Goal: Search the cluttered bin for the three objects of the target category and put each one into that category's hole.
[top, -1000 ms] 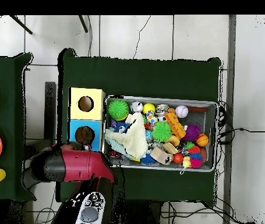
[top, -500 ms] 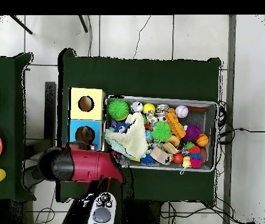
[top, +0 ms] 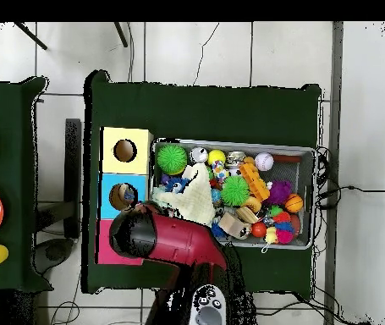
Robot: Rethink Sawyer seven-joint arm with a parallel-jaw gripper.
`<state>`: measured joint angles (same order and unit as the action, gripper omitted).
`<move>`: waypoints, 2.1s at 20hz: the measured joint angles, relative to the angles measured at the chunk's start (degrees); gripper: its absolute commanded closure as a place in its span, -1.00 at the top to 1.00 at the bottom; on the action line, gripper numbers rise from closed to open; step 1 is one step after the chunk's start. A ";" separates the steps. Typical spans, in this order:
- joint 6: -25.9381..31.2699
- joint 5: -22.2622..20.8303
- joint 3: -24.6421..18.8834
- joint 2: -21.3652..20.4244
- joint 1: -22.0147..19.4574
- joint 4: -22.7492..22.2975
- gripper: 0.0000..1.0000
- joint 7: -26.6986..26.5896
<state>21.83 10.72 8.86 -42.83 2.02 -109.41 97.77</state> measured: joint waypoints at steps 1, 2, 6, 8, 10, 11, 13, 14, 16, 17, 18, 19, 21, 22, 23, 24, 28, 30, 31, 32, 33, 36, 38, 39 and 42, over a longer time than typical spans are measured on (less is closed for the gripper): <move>0.08 -0.12 0.00 -0.13 -0.39 0.01 1.00 0.00; 0.13 -0.28 0.00 -0.22 -0.87 0.01 1.00 0.00; 0.13 -1.04 -0.04 0.04 -1.75 0.21 1.00 0.00; 0.13 -1.31 -0.04 0.31 -1.85 0.42 1.00 0.00; 0.13 -1.70 -0.04 0.91 -1.90 0.92 1.00 0.00; 0.13 -1.83 -0.05 1.23 -1.90 1.14 1.00 0.00; 0.12 -2.05 -0.05 2.05 -1.90 1.59 1.00 0.00; 0.12 -2.13 -0.05 2.45 -1.90 1.78 1.00 0.00; 0.12 -2.20 -0.06 3.33 -1.90 2.15 1.00 0.00; 0.12 -2.20 -0.05 3.68 -1.89 2.29 1.00 0.00; 0.12 -2.20 -0.06 4.04 -1.90 2.42 1.00 0.00; 0.12 -2.20 -0.06 4.57 -1.90 2.61 1.00 0.00; 0.12 -2.19 -0.06 5.32 -1.89 2.91 1.00 0.00; 0.12 -2.20 -0.06 5.56 -1.90 3.02 1.00 0.00; 0.12 -2.19 -0.07 5.81 -1.90 3.12 1.00 0.00; 0.12 -2.19 -0.07 6.55 -1.90 3.46 1.00 0.00; 0.12 -2.20 -0.07 7.54 -1.90 3.63 1.00 0.00; 0.12 -2.19 -0.10 8.00 -1.91 3.64 1.00 0.00; 0.11 -2.19 -0.13 8.11 -1.93 3.63 1.00 0.00; 0.11 -2.19 -0.16 8.22 -1.96 3.63 1.00 0.00; 0.05 -2.19 -0.31 8.42 -2.12 3.59 1.00 0.00; -0.38 -2.18 -0.73 8.53 -2.59 3.36 1.00 0.00; -1.33 -2.18 -1.27 8.61 -3.26 2.91 1.00 0.00; -1.51 -2.18 -1.36 8.64 -3.37 2.83 1.00 0.00; -3.20 -2.46 -2.07 9.06 -4.24 2.30 1.00 0.00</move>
<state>18.63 8.26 6.80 -33.77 -2.22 -107.11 97.77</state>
